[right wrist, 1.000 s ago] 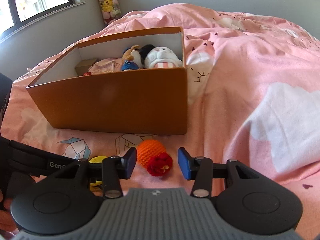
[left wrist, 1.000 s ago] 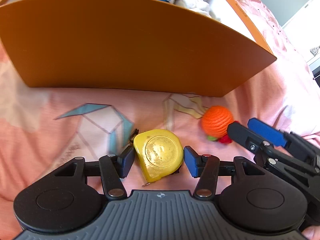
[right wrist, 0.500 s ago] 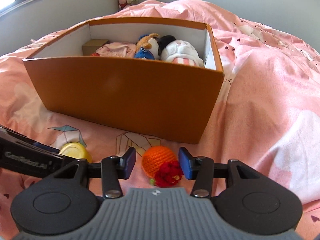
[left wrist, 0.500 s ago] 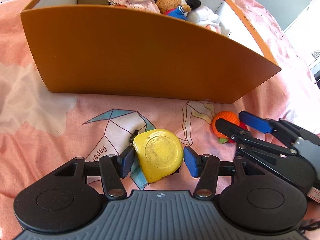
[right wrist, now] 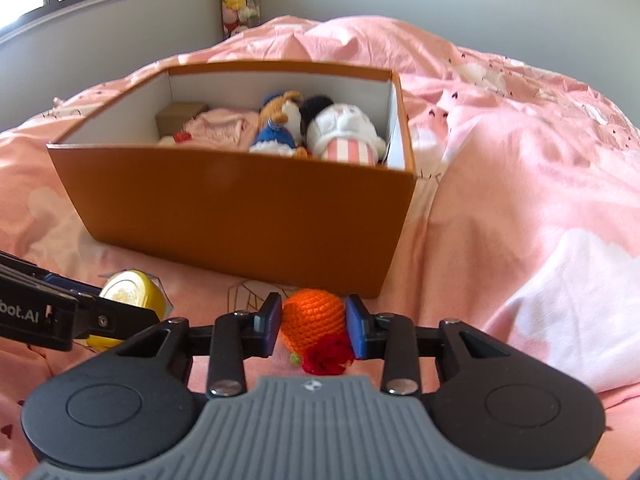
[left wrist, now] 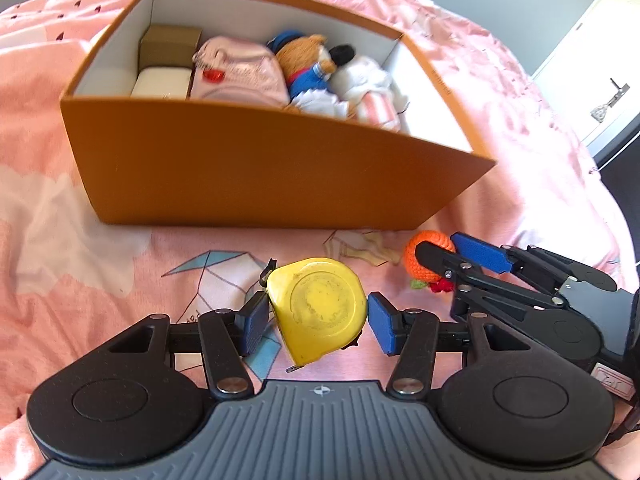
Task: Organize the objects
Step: 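Lift and carry the tape measure and orange ball over the orange box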
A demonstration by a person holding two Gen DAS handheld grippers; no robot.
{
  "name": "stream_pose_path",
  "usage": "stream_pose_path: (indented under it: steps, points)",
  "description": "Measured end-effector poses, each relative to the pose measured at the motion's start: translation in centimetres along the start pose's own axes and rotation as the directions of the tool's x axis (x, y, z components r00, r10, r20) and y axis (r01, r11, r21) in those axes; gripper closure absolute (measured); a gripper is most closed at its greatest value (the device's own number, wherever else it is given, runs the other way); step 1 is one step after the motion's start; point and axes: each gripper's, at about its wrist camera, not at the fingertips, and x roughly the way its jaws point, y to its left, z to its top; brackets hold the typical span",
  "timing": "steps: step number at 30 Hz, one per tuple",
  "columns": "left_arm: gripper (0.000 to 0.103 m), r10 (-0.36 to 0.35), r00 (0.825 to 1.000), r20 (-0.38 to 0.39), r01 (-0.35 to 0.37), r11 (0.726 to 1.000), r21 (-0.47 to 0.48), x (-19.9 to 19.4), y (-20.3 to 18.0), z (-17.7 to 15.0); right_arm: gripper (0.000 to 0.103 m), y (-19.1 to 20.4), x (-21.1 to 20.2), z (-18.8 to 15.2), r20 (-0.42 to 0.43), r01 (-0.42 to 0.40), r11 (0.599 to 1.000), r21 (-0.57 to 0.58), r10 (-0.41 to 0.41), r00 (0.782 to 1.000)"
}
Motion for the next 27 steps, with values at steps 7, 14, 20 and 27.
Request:
stream_pose_path:
  steps: [7,14,20,27]
  points:
    - [0.041,-0.067,0.994,0.083,0.065,0.997,0.035,-3.0,-1.3,1.3,0.066,0.3,-5.2,2.1,0.14,0.008,0.998,-0.056,0.0,0.99]
    - [0.041,-0.109,0.981,0.16,0.099,0.993,0.07,-5.4,-2.5,4.2,0.066,0.2,-8.2,6.0,0.275,0.0,0.996,-0.086,0.024,0.961]
    - [0.041,-0.088,0.977,0.194,0.075,0.994,0.073,-4.4,-3.0,7.7,0.066,0.2,-6.7,9.3,0.279,0.037,0.993,-0.113,-0.004,0.96]
    - [0.041,-0.056,0.983,0.173,0.045,0.997,0.063,-0.6,-3.0,11.2,0.066,-0.1,-1.5,11.1,0.149,0.038,0.982,-0.187,-0.01,0.989]
